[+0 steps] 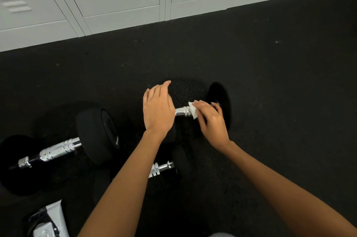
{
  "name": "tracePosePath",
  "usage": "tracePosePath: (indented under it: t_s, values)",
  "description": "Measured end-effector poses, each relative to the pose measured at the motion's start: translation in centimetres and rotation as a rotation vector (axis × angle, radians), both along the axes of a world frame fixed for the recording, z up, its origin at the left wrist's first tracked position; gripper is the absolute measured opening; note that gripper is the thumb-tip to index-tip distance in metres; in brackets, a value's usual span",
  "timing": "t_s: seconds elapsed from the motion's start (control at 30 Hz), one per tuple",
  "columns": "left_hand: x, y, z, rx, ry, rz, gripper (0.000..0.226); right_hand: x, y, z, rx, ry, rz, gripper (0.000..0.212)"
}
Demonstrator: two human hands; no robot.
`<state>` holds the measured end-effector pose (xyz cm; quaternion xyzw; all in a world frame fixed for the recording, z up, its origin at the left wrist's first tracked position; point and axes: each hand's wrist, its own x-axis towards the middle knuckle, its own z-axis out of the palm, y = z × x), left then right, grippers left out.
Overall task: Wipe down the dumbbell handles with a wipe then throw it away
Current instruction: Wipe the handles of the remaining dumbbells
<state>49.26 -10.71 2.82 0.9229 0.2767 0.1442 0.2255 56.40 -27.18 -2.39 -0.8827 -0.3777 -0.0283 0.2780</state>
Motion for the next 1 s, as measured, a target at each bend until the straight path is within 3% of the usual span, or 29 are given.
tracePosePath:
  t_s: [0.17, 0.37, 0.5, 0.6, 0.8, 1.0]
  values:
    - [0.1, 0.0, 0.0, 0.013, 0.0, 0.001, 0.039, 1.7, 3.1, 1.8, -0.154, 0.125, -0.116, 0.016]
    - [0.0, -0.2, 0.1, 0.024, 0.018, 0.008, 0.039, 4.8, 6.3, 3.8, -0.659, 0.409, -0.087, 0.046]
    - [0.1, -0.2, 0.0, 0.024, 0.019, 0.009, 0.039, 4.9, 7.8, 3.2, -0.782, 0.443, 0.016, 0.048]
    - [0.1, -0.1, 0.1, 0.018, 0.024, 0.008, 0.039, 3.8, 7.8, 3.2, -0.66, 0.412, 0.086, 0.039]
    - [0.1, -0.1, 0.0, 0.029, 0.042, 0.005, 0.04, -0.8, 4.9, 1.5, -0.113, 0.223, 0.176, 0.023]
    - [0.0, -0.1, -0.1, 0.04, 0.039, 0.005, 0.04, -1.0, 1.7, 0.2, 0.017, 0.084, 0.221, 0.031]
